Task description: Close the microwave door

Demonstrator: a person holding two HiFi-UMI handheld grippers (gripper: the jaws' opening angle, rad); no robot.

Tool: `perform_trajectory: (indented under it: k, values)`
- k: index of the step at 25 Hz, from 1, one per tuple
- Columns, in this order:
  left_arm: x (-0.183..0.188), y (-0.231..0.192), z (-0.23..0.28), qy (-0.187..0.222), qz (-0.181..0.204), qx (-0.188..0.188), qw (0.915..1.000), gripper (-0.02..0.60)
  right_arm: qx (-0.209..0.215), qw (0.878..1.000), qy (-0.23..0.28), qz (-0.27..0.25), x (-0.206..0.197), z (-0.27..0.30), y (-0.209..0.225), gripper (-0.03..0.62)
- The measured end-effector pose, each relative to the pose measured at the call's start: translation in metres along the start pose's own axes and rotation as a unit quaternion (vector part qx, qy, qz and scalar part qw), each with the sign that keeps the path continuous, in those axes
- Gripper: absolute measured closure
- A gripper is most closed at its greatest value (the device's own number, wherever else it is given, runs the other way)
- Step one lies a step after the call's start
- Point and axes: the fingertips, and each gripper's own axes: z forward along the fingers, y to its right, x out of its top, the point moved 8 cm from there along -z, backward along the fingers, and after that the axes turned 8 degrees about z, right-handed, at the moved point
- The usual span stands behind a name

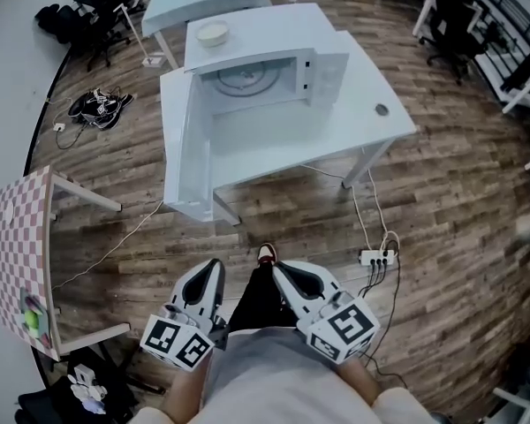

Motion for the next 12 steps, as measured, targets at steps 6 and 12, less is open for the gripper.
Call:
perform_trajectory:
  k: [6,12]
  values:
    - [0.003,-0.022,0.016,-0.001,-0.005,0.013,0.9999,0.565,0.006,1.0,-0.01,0.004,0.007,0.029,0.015,0.569]
    - [0.005,-0.045,0.032,-0.005,-0.009,0.023,0.9997,0.565,0.005,1.0,-0.027,0.011,0.016,0.056,0.034,0.569]
